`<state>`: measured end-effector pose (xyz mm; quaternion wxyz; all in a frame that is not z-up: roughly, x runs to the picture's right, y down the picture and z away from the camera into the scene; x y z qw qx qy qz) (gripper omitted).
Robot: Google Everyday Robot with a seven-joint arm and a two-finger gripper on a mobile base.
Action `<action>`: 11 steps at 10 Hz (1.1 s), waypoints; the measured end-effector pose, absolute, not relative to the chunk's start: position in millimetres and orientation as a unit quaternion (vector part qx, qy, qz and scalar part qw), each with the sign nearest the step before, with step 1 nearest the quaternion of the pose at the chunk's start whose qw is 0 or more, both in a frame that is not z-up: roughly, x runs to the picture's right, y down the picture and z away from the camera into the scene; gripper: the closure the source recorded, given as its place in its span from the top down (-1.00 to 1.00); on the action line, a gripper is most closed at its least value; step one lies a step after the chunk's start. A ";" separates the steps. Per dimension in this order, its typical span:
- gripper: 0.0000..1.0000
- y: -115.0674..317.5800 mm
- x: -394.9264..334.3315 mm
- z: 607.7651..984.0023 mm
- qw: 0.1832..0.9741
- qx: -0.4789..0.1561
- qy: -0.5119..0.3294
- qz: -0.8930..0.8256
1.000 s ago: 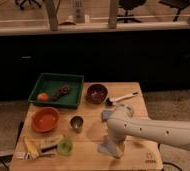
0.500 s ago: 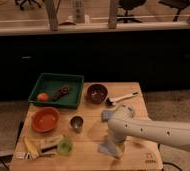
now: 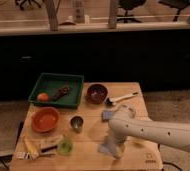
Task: Place towel in red bowl
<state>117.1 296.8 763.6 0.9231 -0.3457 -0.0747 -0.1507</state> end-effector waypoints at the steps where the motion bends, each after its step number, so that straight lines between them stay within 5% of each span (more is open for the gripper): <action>1: 0.54 297.5 116.9 764.1 0.923 -0.346 -0.076 -0.149; 6: 0.54 298.8 115.9 766.3 0.923 -0.347 -0.080 -0.144; 11: 0.24 300.7 115.0 768.8 0.924 -0.348 -0.084 -0.137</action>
